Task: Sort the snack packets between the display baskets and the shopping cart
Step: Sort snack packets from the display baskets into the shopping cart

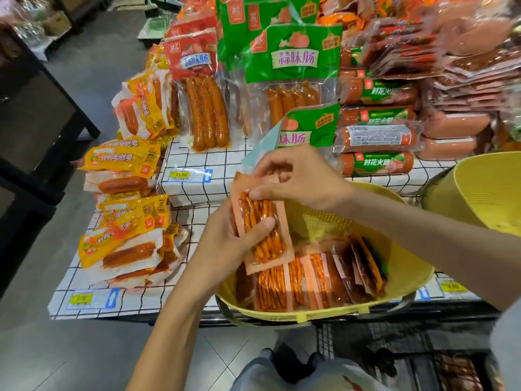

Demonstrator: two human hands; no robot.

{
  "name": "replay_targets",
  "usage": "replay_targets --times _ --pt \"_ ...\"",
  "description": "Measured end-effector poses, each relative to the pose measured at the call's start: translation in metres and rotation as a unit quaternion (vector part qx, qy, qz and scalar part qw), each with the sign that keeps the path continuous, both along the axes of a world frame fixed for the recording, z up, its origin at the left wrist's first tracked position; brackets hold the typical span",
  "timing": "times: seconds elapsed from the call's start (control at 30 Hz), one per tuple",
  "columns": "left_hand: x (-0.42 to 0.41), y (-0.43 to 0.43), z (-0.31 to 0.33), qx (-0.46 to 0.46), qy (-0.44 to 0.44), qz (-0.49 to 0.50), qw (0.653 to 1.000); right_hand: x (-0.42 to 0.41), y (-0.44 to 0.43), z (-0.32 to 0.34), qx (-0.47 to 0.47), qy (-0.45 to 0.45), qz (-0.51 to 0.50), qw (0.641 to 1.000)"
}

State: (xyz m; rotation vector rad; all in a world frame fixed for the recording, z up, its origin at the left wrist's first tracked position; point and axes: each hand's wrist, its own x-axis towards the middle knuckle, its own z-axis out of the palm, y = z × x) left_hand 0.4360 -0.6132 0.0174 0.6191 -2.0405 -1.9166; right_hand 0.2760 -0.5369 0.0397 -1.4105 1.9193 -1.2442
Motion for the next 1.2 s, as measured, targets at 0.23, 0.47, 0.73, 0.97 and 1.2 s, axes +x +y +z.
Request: replay_targets --times 0.23,0.47,0.73,0.97,1.2 --pt "0.021 -0.02 -0.007 0.001 -0.004 0.116 0.993 -0.006 0.036 -0.077 0.38 0.112 0.122 0.91" --pt "0.025 -0.02 -0.004 0.002 0.001 0.107 0.994 0.0 0.035 -0.105 0.348 0.187 0.106 0.913" --pt "0.025 -0.024 -0.006 -0.002 0.027 0.121 0.992 -0.034 0.029 -0.053 0.207 -0.104 0.075 0.97" --pt "0.02 -0.019 -0.008 0.068 0.019 0.055 0.996 -0.013 0.016 -0.006 0.022 -0.21 0.067 0.975" --pt "0.028 -0.011 -0.006 0.048 -0.007 0.077 0.996 0.024 0.002 -0.035 -0.043 -0.112 -0.099 0.988"
